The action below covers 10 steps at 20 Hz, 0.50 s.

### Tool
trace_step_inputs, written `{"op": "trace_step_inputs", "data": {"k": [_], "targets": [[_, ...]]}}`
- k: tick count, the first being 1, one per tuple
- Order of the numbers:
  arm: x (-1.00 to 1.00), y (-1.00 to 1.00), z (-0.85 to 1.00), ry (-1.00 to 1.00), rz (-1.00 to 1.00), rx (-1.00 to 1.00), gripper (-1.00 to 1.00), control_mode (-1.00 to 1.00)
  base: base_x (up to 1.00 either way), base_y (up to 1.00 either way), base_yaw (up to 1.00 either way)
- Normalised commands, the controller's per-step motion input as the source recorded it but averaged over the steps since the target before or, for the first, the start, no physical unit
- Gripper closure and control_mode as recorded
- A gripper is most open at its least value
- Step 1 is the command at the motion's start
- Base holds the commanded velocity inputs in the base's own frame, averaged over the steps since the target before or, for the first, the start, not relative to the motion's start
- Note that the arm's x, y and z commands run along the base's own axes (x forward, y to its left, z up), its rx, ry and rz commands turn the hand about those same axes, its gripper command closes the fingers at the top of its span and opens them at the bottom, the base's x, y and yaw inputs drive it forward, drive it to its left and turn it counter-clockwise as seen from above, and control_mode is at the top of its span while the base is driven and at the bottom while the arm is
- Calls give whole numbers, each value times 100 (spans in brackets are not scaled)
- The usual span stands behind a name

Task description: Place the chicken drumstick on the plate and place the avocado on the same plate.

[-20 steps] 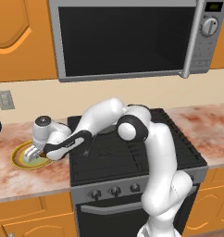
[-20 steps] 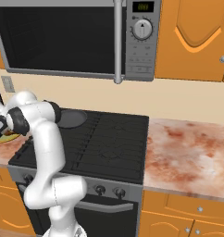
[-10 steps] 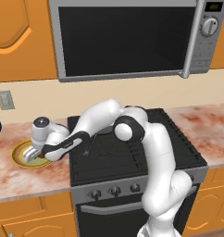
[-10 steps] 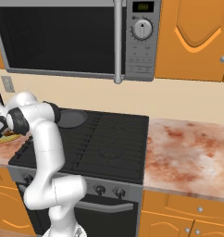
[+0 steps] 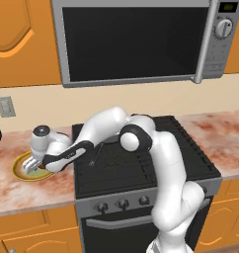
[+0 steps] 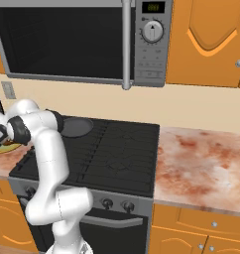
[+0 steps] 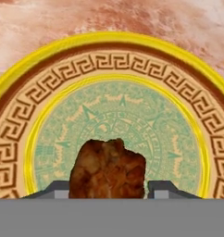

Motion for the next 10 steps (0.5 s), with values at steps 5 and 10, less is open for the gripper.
{"op": "trace_step_inputs", "data": {"k": [5,10], "targets": [[0,3,0,2,0,-6,-100,-100,0,0,0],[0,1,14,1,0,-3,-100,-100,0,0,0]]}}
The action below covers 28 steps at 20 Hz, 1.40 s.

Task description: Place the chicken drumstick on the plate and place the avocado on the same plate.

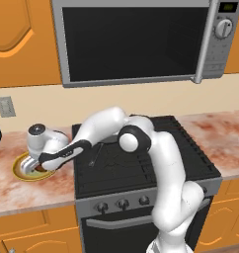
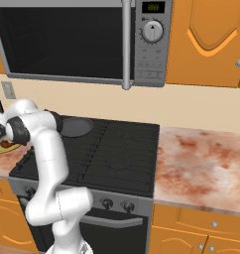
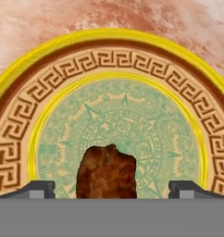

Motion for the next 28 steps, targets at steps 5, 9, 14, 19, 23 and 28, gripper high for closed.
{"op": "trace_step_inputs", "data": {"k": [5,9,14,19,23,28], "targets": [[-11,-10,33,0,0,-1,-100,-100,0,0,0],[-30,-29,29,0,-2,0,-100,-100,0,0,0],[-41,-48,18,0,-3,0,-100,-100,0,0,0],[-42,-59,18,1,-5,0,-100,-100,0,0,0],[-29,-52,29,18,-12,0,-100,-100,0,0,0],[-38,-56,19,14,-20,3,-100,-100,0,0,0]]}}
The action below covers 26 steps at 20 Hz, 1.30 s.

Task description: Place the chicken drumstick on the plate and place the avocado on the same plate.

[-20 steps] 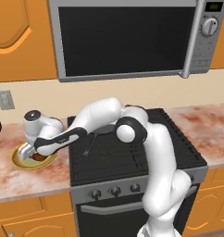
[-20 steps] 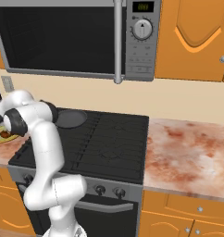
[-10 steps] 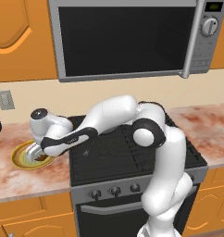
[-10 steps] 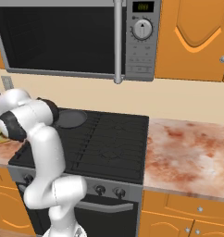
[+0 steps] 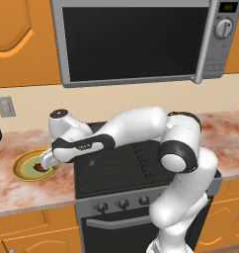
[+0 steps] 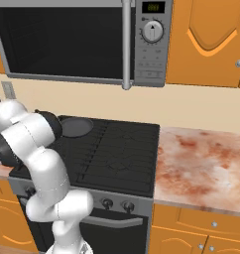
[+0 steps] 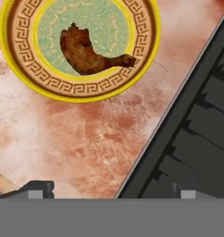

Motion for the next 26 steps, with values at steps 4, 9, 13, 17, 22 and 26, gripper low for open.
{"op": "trace_step_inputs", "data": {"k": [4,9,13,17,22,26], "targets": [[-30,-42,15,8,-20,0,-100,-100,0,0,0],[-30,-37,13,6,-18,0,-100,-100,0,0,0],[-22,-36,9,8,-13,-1,-100,-100,0,0,0],[-1,-10,0,9,-13,-3,-100,-100,0,0,0],[0,0,0,0,0,0,-100,-100,0,0,0],[0,0,0,0,0,0,-100,100,-4,0,0]]}}
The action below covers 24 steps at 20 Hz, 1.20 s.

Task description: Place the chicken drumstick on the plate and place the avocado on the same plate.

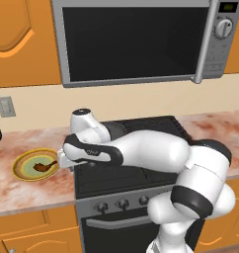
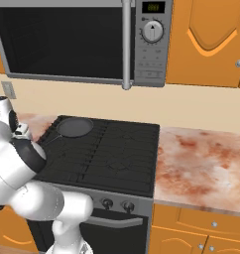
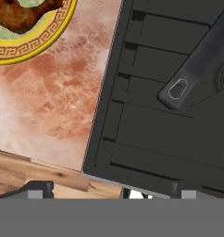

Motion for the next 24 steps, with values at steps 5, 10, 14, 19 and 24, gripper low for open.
{"op": "trace_step_inputs", "data": {"k": [5,10,14,19,24], "targets": [[0,0,0,0,0,0,-100,100,-51,2,0],[0,0,0,0,0,0,-100,100,-48,34,0],[0,0,0,0,0,0,-100,100,-12,71,-8],[0,0,0,0,0,0,-100,100,3,83,-13],[0,0,0,0,0,0,-100,100,14,82,-14]]}}
